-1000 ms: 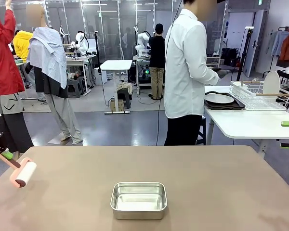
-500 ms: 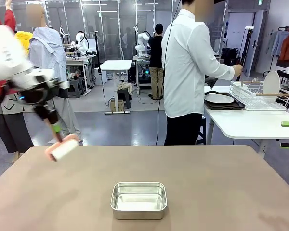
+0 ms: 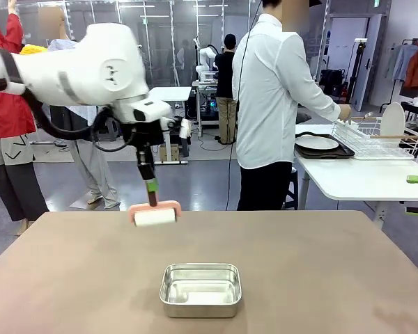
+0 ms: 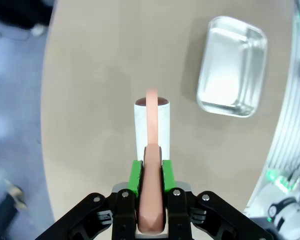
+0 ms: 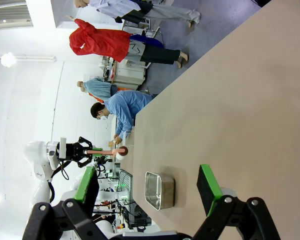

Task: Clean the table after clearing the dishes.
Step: Place the Lint Roller back on top of the Airtight Container.

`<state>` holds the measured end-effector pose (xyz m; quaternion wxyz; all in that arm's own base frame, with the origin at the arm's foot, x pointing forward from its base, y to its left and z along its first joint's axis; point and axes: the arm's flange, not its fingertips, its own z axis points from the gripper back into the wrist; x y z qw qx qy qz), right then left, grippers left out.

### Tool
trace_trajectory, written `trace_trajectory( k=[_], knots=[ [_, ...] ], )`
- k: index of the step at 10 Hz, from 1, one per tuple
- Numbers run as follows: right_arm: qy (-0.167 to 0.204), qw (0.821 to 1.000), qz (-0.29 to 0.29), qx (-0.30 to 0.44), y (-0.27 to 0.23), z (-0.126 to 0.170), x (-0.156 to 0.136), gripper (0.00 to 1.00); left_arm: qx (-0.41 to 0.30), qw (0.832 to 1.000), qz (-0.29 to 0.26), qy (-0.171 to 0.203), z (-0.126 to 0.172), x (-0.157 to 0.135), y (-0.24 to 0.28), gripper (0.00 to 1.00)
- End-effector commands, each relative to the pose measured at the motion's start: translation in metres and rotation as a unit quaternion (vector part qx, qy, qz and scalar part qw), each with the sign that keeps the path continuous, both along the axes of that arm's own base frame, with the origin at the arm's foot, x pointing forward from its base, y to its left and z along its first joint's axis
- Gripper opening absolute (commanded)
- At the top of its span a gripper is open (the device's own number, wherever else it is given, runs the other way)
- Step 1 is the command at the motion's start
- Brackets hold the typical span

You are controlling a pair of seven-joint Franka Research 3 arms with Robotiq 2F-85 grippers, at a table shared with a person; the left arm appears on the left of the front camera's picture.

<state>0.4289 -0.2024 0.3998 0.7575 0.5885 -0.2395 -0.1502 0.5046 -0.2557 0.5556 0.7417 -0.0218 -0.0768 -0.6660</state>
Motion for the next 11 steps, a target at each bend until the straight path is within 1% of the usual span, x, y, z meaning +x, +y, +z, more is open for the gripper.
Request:
trace_trajectory(
  k=[1,2,3,4,5,8,9,10,11],
  knots=[
    [0.0,1.0,0.005,-0.003,0.001,0.004,-0.002,1.0,0.019,0.996,-0.092,0.01,0.002,-0.022,-0.022,0.21],
    [0.0,1.0,0.005,-0.003,0.001,0.004,-0.002,1.0,0.037,0.991,-0.13,-0.004,-0.002,-0.046,-0.038,0.21],
    [0.0,1.0,0.005,-0.003,0.001,0.004,-0.002,1.0,0.025,0.989,-0.145,0.007,-0.007,-0.063,-0.048,0.21],
    [0.0,1.0,0.005,-0.003,0.001,0.004,-0.002,1.0,0.015,0.99,-0.137,0.006,-0.008,-0.069,-0.049,0.21],
    [0.0,1.0,0.005,-0.003,0.001,0.004,-0.002,1.0,0.019,0.992,-0.126,0.008,-0.006,-0.047,-0.062,0.21],
    [0.0,1.0,0.005,-0.003,0.001,0.004,-0.002,1.0,0.019,0.992,-0.126,0.008,-0.006,-0.047,-0.062,0.21],
    [0.0,1.0,0.005,-0.003,0.001,0.004,-0.002,1.0,0.02,0.991,-0.129,0.012,-0.01,-0.052,-0.063,0.21],
    [0.0,1.0,0.005,-0.003,0.001,0.004,-0.002,1.0,0.028,0.991,-0.133,0.005,-0.015,-0.054,-0.074,0.21],
    [0.0,1.0,0.005,-0.003,0.001,0.004,-0.002,1.0,0.002,0.985,-0.17,0.011,-0.016,-0.058,-0.088,0.21]
  ],
)
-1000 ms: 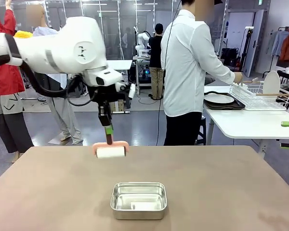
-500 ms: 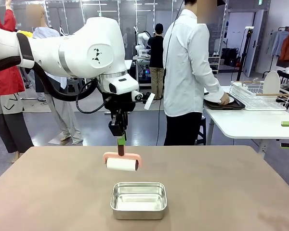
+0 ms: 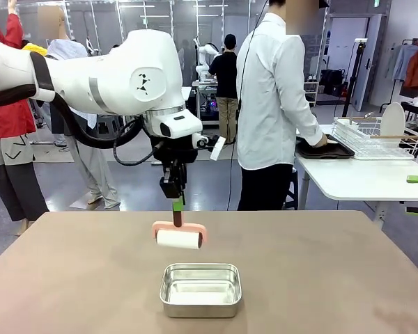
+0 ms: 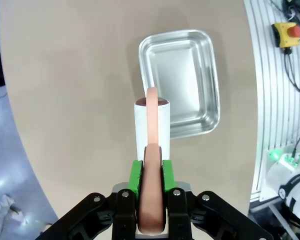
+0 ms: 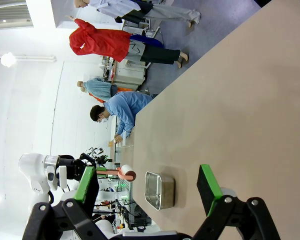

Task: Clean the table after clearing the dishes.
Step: Place the Lint Roller back on top of the Airtight Container.

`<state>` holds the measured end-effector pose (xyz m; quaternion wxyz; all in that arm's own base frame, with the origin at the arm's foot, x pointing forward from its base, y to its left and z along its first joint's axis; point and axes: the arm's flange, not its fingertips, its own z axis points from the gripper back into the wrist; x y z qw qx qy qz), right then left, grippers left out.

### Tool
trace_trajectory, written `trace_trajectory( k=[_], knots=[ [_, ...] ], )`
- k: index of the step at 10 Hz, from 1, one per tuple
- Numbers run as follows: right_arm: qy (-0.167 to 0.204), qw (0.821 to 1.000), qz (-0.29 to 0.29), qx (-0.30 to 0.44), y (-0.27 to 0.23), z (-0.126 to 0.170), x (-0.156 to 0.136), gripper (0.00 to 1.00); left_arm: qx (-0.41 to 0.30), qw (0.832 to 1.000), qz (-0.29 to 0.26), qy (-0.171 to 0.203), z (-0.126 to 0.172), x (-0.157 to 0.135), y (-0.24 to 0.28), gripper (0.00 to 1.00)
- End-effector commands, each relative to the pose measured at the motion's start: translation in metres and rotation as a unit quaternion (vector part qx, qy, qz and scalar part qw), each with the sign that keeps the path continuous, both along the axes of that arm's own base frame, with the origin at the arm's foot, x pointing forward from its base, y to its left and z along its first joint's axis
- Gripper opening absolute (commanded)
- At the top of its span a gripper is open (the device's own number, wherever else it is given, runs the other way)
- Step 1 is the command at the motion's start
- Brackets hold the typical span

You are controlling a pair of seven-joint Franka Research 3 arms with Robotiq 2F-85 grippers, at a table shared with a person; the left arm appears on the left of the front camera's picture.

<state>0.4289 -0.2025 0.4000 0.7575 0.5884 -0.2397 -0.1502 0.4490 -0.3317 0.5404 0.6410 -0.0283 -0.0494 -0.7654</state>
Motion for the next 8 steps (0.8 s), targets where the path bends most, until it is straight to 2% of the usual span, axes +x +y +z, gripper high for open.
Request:
trace_trajectory(
  k=[1,2,4,5,7,8],
  knots=[
    [0.0,1.0,0.005,-0.003,0.001,0.003,-0.002,1.0,-0.014,0.999,-0.029,0.017,-0.003,-0.006,-0.023,0.21],
    [0.0,1.0,0.005,-0.003,0.001,0.003,-0.002,1.0,0.001,0.999,-0.005,0.034,-0.01,-0.012,-0.033,0.21],
    [0.0,1.0,0.005,-0.003,0.001,0.003,-0.002,1.0,0.006,0.998,0.0,0.069,-0.027,-0.023,-0.048,0.21],
    [0.0,1.0,0.005,-0.003,0.001,0.003,-0.002,1.0,0.013,0.997,0.01,0.071,-0.033,-0.025,-0.051,0.21],
    [0.0,1.0,0.005,-0.003,0.001,0.003,-0.002,1.0,0.011,0.994,0.057,0.096,-0.052,-0.017,-0.053,0.21],
    [0.0,1.0,0.005,-0.003,0.001,0.003,-0.002,1.0,0.014,0.992,0.075,0.097,-0.062,-0.01,-0.052,0.21]
  ],
)
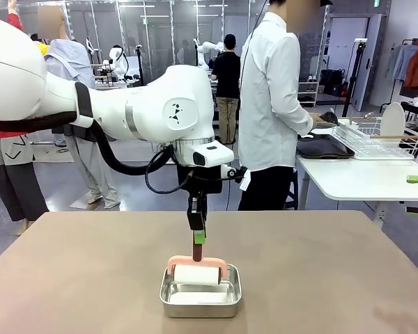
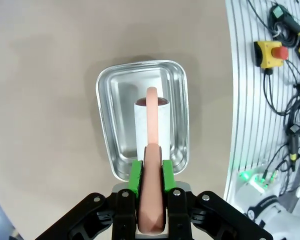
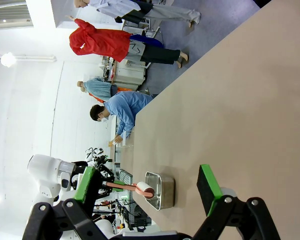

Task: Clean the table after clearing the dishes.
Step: Place the Lint Roller back on top of the Airtight Container.

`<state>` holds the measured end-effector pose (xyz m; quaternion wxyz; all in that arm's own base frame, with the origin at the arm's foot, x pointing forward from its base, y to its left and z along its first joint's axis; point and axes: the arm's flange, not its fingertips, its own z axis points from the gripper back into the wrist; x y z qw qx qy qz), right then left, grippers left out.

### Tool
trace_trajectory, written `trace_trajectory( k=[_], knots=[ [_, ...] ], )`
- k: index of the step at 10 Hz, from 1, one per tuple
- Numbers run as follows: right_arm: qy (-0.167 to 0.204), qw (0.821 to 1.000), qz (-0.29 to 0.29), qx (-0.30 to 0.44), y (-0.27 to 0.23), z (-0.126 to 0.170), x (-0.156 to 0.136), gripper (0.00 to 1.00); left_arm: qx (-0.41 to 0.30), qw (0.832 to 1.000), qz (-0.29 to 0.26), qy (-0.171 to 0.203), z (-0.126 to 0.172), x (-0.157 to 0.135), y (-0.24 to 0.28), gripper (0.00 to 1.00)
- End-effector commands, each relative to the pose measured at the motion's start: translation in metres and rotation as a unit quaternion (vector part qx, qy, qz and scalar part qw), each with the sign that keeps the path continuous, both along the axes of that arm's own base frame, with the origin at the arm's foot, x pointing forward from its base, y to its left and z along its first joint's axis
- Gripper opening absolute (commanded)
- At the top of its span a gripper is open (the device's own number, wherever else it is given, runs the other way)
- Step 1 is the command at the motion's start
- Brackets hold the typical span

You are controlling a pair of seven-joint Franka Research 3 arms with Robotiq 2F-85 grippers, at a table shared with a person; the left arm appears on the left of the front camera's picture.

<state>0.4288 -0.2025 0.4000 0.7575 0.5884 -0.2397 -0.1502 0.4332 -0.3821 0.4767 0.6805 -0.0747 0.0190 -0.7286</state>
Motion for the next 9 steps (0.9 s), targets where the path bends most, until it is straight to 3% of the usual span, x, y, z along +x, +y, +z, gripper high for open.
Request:
trace_trajectory(
  k=[1,3,5,9],
  knots=[
    [0.0,1.0,0.005,-0.003,0.001,0.003,-0.002,1.0,-0.02,0.999,0.029,0.017,-0.004,0.012,-0.001,0.21],
    [0.0,1.0,0.005,-0.003,0.001,0.003,-0.002,1.0,-0.032,0.999,0.003,0.013,-0.02,0.033,0.006,0.21],
    [0.0,1.0,0.005,-0.003,0.001,0.003,-0.002,1.0,-0.023,0.999,0.011,0.03,-0.036,0.048,0.018,0.21],
    [0.0,1.0,0.005,-0.003,0.001,0.003,-0.002,1.0,-0.007,0.999,0.015,0.029,-0.058,0.067,0.019,0.21]
  ],
)
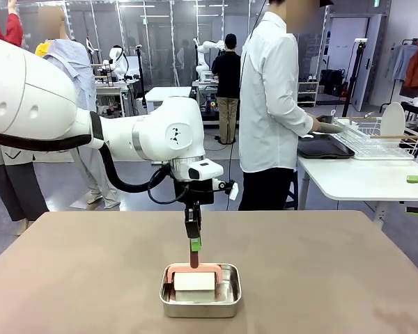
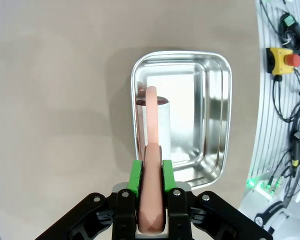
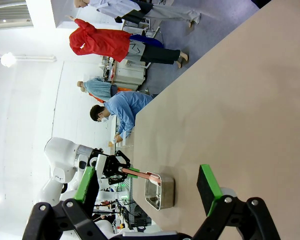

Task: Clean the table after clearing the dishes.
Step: Place the Lint Roller back on top of the Airtight Container.

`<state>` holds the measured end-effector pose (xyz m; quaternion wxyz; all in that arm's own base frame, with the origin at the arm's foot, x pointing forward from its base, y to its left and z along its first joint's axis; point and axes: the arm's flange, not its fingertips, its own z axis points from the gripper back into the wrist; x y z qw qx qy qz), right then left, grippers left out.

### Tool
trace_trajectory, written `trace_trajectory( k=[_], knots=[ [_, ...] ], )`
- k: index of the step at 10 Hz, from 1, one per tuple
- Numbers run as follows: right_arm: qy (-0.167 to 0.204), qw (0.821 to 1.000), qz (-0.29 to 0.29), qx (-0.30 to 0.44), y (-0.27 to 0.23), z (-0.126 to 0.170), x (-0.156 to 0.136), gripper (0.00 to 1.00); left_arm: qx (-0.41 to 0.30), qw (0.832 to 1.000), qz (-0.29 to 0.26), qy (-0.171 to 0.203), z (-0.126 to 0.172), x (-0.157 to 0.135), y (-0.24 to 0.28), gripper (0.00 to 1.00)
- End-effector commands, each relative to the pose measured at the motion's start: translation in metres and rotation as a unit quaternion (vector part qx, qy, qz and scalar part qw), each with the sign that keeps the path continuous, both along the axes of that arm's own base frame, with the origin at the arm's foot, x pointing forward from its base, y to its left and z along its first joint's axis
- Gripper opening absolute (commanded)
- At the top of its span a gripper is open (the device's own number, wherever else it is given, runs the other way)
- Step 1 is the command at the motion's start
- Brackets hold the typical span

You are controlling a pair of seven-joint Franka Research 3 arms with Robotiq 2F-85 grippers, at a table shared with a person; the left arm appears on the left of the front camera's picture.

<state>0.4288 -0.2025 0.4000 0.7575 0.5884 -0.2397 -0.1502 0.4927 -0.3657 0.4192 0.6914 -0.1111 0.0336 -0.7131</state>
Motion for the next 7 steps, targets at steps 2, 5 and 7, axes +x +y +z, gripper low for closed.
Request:
trace_trajectory(
  k=[2,5,7],
  knots=[
    [0.0,1.0,0.005,-0.003,0.001,0.003,-0.002,1.0,0.007,1.0,-0.003,-0.007,-0.005,0.011,0.002,0.21],
    [0.0,1.0,0.005,-0.003,0.001,0.003,-0.002,1.0,0.009,1.0,-0.009,-0.004,-0.008,0.016,-0.003,0.61],
    [0.0,1.0,0.005,-0.003,0.001,0.003,-0.002,1.0,0.01,1.0,-0.015,-0.013,0.003,0.015,-0.003,0.96]
  ],
)
